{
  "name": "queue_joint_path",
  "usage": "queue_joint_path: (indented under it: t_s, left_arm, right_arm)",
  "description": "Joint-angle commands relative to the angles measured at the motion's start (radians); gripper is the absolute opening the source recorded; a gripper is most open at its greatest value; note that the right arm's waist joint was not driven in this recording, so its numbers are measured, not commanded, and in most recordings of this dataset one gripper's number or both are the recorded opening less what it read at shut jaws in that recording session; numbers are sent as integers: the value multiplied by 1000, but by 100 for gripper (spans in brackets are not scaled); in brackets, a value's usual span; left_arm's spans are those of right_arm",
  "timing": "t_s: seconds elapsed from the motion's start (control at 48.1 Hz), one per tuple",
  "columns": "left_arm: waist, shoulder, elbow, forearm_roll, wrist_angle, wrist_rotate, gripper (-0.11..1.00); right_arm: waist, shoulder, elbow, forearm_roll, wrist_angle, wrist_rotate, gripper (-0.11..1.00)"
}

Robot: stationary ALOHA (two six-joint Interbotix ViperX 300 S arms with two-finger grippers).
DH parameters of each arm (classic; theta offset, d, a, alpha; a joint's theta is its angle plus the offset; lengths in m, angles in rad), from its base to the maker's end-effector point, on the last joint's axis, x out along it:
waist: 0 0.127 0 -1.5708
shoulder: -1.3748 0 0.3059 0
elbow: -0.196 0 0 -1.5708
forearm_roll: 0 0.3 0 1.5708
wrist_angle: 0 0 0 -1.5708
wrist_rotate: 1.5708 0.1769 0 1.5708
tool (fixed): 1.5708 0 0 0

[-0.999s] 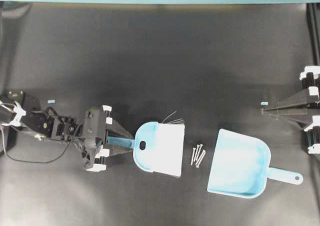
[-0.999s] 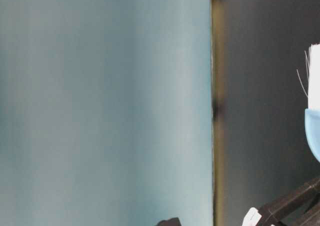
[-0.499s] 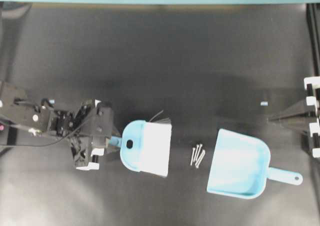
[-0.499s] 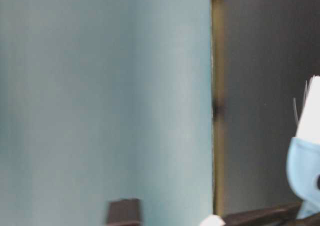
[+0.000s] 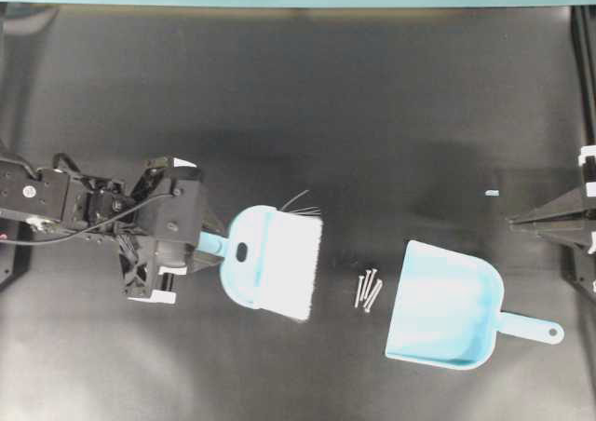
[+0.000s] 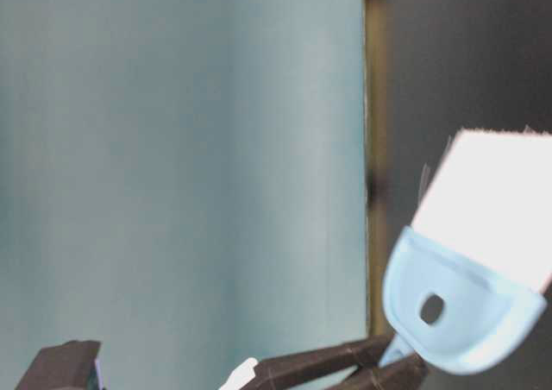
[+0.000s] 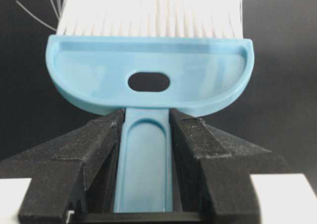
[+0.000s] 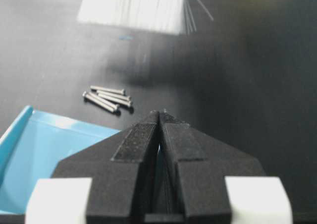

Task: Hold the dustpan with a person, while the left arm uses a hand brush to gather the screws into the dustpan.
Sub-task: 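Close the left gripper on the brush handle and lift it, then swing the held brush over behind the screws toward the dustpan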

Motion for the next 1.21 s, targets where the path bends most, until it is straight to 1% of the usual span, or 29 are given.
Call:
queue_joint_path:
  t_s: [0.0, 0.083, 0.125, 0.146, 0.187, 0.333, 0.458, 0.52, 0.603, 0.728, 0.832, 1.04, 1.186]
  left_arm:
    - [0, -14, -64, 3, 110, -2, 31]
    - [0, -11, -132, 3, 273, -3, 31]
    - [-2, -3, -172, 3, 360, -3, 31]
    - [0, 2, -201, 2, 425, -2, 31]
    - [0, 14, -242, 3, 502, -2, 31]
    - [5, 63, -377, 3, 741, 6, 31]
    - [6, 137, -489, 3, 951, 12, 31]
    - [3, 184, -566, 3, 1055, 21, 31]
    - [6, 239, -649, 3, 1147, 37, 31]
    - [15, 316, -732, 8, 1227, 83, 31]
    - [20, 376, -762, 8, 1226, 121, 31]
    - [41, 446, -790, 8, 1220, 143, 31]
    - [44, 479, -839, 8, 1193, 176, 31]
  right_arm:
    - [0, -17, -2, -2, 2, -8, 0]
    - [2, -38, 2, 0, 8, -8, 0]
    - [2, -46, 3, -2, 11, -8, 0]
    - [2, -51, 3, -2, 12, -8, 0]
    - [2, -55, 5, -2, 14, -8, 0]
    - [2, -61, 5, -2, 15, -8, 0]
    - [2, -63, 6, 0, 15, -8, 0]
    - [2, -63, 5, -2, 15, -8, 0]
    - [2, -63, 5, 0, 15, -8, 0]
    - [0, -63, 5, 0, 17, -8, 0]
    - [2, -63, 6, -2, 17, -8, 0]
    - [2, -63, 6, -2, 15, -8, 0]
    - [2, -63, 6, 0, 17, -8, 0]
